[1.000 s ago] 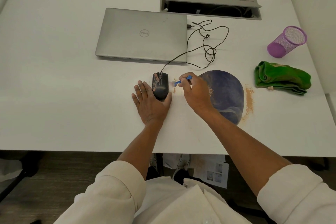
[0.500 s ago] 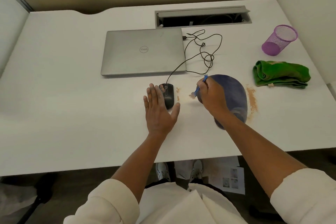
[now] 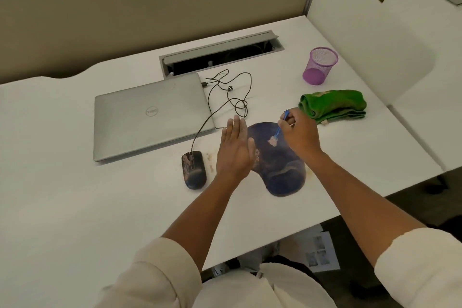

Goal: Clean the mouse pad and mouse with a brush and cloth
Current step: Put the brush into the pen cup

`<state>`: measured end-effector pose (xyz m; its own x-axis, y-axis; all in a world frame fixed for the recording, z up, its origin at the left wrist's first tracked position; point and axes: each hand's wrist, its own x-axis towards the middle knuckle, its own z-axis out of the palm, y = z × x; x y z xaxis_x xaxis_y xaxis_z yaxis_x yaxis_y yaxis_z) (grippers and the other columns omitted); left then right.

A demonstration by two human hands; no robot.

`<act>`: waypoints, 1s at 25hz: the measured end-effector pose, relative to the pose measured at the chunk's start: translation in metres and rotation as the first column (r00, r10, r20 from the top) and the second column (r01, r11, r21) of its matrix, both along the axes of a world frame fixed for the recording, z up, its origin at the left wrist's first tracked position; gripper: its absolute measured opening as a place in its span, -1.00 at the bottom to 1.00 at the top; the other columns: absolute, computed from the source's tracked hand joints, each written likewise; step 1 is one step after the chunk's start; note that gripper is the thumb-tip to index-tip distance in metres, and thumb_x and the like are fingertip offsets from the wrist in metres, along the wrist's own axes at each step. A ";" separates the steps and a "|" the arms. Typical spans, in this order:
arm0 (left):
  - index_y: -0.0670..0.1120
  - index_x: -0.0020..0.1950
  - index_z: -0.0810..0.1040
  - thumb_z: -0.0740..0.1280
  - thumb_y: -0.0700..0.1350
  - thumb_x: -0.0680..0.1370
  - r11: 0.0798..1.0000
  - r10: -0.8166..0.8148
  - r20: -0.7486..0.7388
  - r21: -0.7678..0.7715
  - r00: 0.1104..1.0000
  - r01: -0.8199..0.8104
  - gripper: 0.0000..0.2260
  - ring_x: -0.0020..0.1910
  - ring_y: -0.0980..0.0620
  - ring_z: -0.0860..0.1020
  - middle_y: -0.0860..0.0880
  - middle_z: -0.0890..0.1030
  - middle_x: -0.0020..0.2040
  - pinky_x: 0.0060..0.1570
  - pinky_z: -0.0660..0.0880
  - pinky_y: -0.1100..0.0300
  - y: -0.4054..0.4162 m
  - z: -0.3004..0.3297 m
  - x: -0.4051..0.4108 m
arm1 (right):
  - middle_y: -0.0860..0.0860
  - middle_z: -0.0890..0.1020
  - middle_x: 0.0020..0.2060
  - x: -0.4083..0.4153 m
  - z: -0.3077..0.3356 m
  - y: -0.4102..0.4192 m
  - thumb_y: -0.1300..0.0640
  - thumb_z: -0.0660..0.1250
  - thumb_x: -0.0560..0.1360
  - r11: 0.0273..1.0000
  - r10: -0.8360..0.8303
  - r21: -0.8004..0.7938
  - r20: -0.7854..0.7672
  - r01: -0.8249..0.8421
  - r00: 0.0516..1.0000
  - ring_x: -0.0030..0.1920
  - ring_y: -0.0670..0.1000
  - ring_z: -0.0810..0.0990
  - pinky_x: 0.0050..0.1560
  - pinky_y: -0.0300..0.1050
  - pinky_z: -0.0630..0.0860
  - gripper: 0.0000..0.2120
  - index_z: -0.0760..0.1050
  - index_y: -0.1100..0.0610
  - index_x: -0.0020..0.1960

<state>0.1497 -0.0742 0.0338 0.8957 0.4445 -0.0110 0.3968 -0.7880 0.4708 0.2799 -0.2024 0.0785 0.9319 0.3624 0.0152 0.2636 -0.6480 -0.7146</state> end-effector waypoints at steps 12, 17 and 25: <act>-0.25 0.65 -0.04 0.04 -0.05 0.73 0.988 -0.146 -0.283 -0.083 0.948 0.127 -0.45 0.65 -0.17 -0.09 -0.22 -0.08 0.67 0.61 -0.09 -0.03 -0.010 -0.024 0.180 | -0.05 0.60 -0.17 0.161 0.020 -0.027 0.13 0.36 0.57 0.997 -0.036 0.076 0.144 0.025 0.989 -0.15 -0.03 0.58 -0.10 -0.10 0.56 -0.66 0.48 0.06 0.34; -0.17 0.66 -0.23 0.03 0.11 0.73 0.994 -0.099 -0.309 -0.080 0.946 0.078 -0.34 0.63 -0.12 -0.29 -0.16 -0.29 0.65 0.60 -0.27 -0.01 -0.004 -0.038 0.227 | 0.03 0.65 -0.10 0.238 0.043 -0.031 0.17 0.28 0.59 0.991 -0.069 0.130 0.213 0.042 0.975 -0.11 0.01 0.62 -0.04 -0.04 0.61 -0.66 0.51 0.02 0.36; -0.13 0.65 -0.28 -0.05 0.17 0.71 0.997 -0.001 -0.239 0.077 0.971 0.020 -0.34 0.62 -0.15 -0.33 -0.18 -0.31 0.64 0.57 -0.35 -0.04 -0.006 -0.057 0.249 | 0.06 0.69 0.04 0.315 0.048 -0.013 0.13 0.26 0.60 1.000 -0.017 0.030 0.296 0.008 0.955 0.03 0.04 0.65 0.08 0.01 0.60 -0.64 0.51 0.00 0.38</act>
